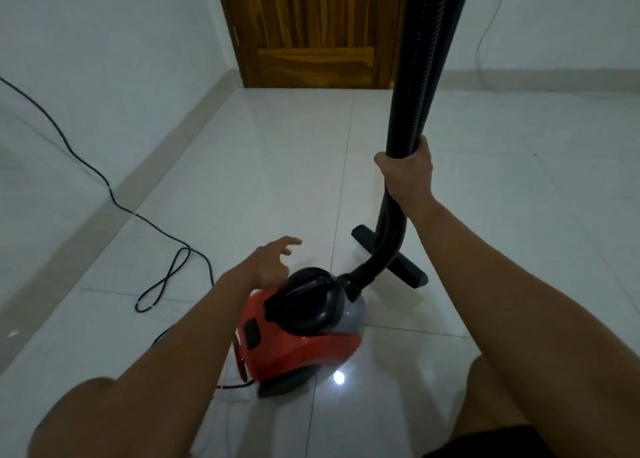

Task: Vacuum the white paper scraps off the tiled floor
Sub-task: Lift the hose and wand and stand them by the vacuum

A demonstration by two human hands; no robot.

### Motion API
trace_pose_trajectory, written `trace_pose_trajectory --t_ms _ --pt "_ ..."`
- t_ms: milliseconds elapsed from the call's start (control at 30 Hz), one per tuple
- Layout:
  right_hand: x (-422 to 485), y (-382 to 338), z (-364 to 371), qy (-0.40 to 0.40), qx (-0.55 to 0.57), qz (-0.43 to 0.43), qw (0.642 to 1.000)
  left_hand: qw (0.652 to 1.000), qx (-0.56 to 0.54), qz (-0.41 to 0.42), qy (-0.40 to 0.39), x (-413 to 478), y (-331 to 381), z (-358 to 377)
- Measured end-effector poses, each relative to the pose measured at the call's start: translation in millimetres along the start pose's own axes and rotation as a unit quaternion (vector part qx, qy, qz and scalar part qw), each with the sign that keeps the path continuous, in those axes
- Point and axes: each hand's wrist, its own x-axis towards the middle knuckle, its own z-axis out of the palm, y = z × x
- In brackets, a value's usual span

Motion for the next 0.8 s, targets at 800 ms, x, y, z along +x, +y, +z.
trace_pose_trajectory --t_ms 800 --pt "-31 5 38 -0.021 -0.035 -0.05 0.998 0.916 0.398 -0.031 -0.042 -16 -95 31"
